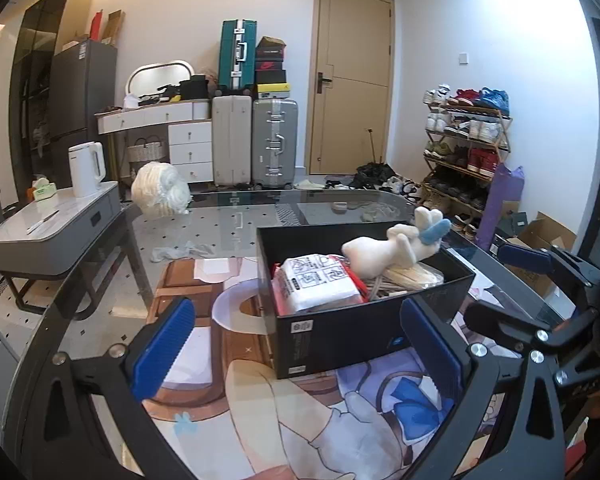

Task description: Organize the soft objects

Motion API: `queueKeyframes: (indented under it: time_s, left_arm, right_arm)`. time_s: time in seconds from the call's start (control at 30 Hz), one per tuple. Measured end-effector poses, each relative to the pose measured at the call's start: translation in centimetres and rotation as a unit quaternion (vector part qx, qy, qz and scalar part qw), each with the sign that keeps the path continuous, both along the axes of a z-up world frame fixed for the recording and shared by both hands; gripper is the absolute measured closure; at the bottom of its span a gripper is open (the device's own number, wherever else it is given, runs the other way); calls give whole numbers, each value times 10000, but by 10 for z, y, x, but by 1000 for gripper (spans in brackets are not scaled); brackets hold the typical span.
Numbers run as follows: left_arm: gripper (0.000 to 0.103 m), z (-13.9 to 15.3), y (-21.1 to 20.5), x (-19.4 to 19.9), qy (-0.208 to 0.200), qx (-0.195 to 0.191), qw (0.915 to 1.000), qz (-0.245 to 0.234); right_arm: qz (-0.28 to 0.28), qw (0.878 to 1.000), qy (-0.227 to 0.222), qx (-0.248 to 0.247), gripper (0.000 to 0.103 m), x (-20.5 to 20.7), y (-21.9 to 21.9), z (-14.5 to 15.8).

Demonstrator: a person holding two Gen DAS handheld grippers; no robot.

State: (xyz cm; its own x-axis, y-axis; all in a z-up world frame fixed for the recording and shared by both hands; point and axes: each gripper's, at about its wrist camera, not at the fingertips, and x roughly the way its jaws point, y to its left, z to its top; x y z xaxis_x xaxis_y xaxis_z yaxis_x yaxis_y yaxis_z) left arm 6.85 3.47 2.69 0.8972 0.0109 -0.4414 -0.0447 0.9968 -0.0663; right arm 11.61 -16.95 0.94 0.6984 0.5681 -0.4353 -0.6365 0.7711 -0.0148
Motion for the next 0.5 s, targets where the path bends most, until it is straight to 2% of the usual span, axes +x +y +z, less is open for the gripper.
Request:
queueKeyframes:
  time_s: [0.5]
  left_arm:
    - [0, -1, 0, -6, -123, 12, 9998, 162]
  right_arm:
    - [-71, 9998, -144, 142, 0, -6, -7, 1]
